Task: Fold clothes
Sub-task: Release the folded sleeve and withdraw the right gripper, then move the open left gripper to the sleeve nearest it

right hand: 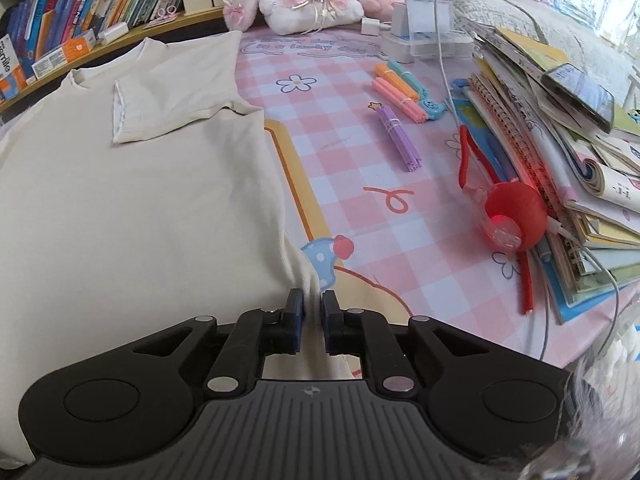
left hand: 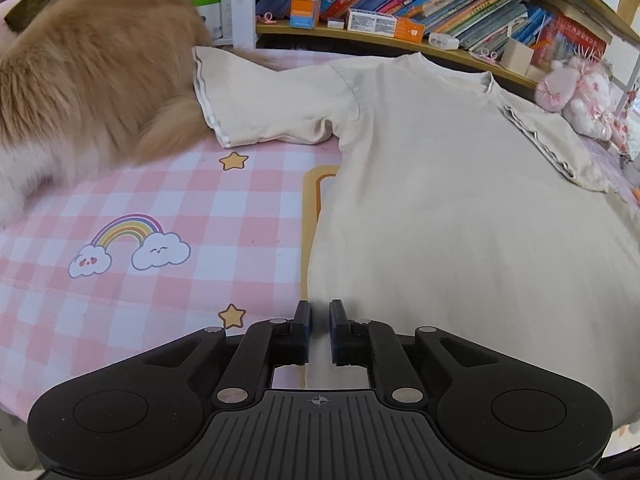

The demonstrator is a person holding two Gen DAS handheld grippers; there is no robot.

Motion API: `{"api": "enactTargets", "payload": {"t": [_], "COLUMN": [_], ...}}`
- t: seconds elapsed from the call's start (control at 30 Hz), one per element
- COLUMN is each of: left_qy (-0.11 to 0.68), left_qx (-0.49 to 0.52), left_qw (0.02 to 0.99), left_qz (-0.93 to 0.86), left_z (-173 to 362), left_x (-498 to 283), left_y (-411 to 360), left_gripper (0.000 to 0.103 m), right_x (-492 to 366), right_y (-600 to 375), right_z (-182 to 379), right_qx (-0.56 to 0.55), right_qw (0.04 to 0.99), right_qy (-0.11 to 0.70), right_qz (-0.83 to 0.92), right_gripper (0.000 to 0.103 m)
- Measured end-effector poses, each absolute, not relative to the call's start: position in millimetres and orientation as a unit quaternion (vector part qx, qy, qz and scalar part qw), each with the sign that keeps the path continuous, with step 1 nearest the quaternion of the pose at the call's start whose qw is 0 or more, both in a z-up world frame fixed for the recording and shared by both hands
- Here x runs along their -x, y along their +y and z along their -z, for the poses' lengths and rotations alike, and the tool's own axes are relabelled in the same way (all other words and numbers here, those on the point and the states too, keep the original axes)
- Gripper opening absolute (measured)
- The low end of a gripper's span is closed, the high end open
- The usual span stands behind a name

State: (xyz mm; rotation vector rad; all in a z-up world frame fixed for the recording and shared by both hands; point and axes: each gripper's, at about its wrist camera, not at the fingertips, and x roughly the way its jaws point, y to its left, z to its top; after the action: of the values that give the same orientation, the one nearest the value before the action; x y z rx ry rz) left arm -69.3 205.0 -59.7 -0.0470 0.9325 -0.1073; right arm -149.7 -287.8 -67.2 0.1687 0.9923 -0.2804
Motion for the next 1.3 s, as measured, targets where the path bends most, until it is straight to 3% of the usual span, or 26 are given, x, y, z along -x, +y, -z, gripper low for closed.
{"api": "enactTargets", "payload": {"t": [0.1, 0.2, 0.33, 0.47, 0.8, 1.03, 1.3], "left_qy": [0.452, 0.453, 0.433, 0.413, 0.387, 0.383, 0.400], "left_qx": [0.028, 0.032, 0.021, 0.002, 0.006, 0.024, 0.052], "left_qw": [0.890, 0.889, 0.898, 0.908, 0.920, 0.922, 0.915], "left_qz": [0.055, 0.059, 0.068, 0.075, 0.067, 0.041, 0.004], "left_z": [59, 57, 50, 44, 34, 36, 43], "left_x": [68, 67, 70, 71, 61, 53, 38], "left_y": [206, 204, 195, 186, 182, 188, 208], "left_gripper": [0.014, 0.028, 0.037, 0.071, 0.081, 0.090, 0.091], "right_x": [152, 155, 156, 151, 123, 103, 90], "right_y": [-283, -276, -264, -248, -188, -148, -105], "right_z": [65, 61, 57, 55, 52, 51, 53], "right_qx": [-0.078, -0.074, -0.074, -0.079, -0.028, 0.001, 0.043], "right_qw": [0.868, 0.874, 0.881, 0.888, 0.904, 0.905, 0.900], "right_qy": [0.469, 0.457, 0.444, 0.435, 0.424, 0.425, 0.425], "right_qz": [0.141, 0.146, 0.144, 0.128, 0.039, -0.024, -0.092], "right_gripper": [0.024, 0.042, 0.052, 0.067, 0.084, 0.087, 0.089]}}
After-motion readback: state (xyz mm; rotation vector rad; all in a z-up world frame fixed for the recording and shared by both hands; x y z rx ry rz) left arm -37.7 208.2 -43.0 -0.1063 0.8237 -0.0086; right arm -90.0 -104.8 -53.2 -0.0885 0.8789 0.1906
